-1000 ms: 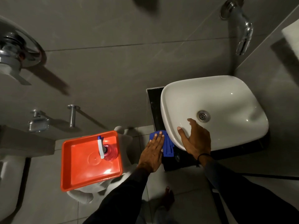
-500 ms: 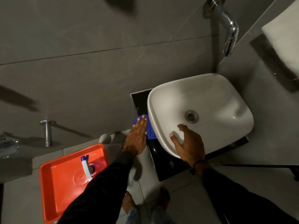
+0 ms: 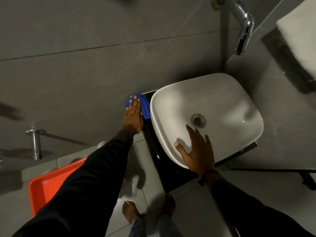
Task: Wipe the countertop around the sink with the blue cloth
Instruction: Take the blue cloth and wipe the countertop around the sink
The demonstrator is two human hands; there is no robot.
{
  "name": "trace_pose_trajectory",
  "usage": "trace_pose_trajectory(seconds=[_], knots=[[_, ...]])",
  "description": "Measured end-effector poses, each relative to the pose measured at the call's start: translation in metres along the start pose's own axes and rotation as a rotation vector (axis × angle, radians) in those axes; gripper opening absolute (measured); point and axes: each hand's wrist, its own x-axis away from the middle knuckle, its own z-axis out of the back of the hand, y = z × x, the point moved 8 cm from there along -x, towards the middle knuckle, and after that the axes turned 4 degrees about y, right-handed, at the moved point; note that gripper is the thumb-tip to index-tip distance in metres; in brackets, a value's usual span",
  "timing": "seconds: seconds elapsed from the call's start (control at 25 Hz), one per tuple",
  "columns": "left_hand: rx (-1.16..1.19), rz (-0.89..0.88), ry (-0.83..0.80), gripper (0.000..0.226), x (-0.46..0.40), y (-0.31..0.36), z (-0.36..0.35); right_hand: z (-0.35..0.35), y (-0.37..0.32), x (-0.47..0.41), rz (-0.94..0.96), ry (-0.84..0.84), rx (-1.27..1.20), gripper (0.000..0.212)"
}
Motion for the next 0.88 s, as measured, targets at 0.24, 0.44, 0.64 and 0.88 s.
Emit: trace_pose_trajectory(seconds=[0.24, 0.44, 0.64, 0.88], knots=[[0.055, -0.025, -0.029, 0.07, 0.074, 0.013, -0.027, -0.003, -0.002, -0.004, 0.014, -0.052, 0.011, 0.092], [0.026, -0.061, -0.056, 0.064, 0.065, 0.012, -0.027, -0.006, 0.003, -0.004, 0.011, -0.027, 0.0, 0.092], [-0.053, -0.018, -0.018, 0.064, -0.004, -0.007, -0.002, -0.009, 0.007, -0.002, 0.01, 0.033, 0.011, 0.091], [-0.097, -0.02, -0.015, 0.068, -0.003, -0.009, -0.007, -0.006, 0.007, -0.002, -0.003, 0.054, 0.026, 0.094]])
